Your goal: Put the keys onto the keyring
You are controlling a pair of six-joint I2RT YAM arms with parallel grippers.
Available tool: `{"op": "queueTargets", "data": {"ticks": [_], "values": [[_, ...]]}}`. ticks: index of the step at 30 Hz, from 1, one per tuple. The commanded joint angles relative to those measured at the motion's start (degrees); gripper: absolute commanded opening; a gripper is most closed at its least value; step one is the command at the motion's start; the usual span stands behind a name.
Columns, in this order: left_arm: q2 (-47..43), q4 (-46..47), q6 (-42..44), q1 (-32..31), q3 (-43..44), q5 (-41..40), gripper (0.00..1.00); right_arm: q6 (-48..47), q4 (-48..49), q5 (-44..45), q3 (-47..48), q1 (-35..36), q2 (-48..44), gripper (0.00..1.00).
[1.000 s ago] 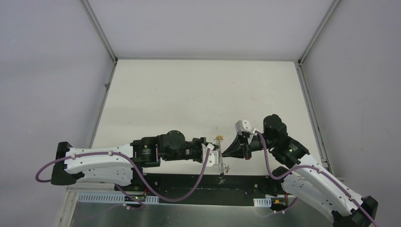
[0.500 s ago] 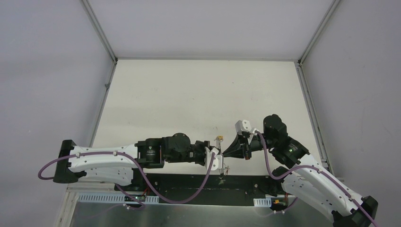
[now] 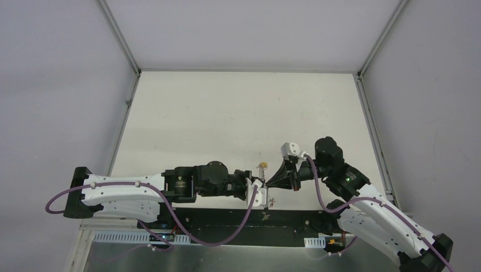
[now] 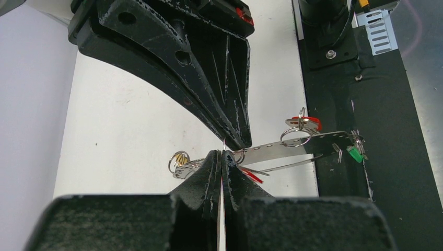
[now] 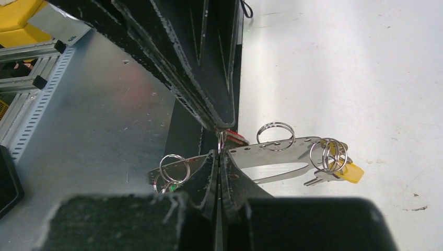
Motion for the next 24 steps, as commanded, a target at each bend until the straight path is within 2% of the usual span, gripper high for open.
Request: {"op": "queueTargets", "data": {"ticks": [1,24], "values": [[-1.48,0.89,0.19,-1.06,1.34,-0.38,0.00,0.93,2.60,1.43,3.09,0.01,-0.50,0.00],[-2.85,-2.01,-0.99,-2.05,-0.38,-3.63,0.00,2.53,5.70,1.43,1.55,0.02,-2.29,0.00]]}}
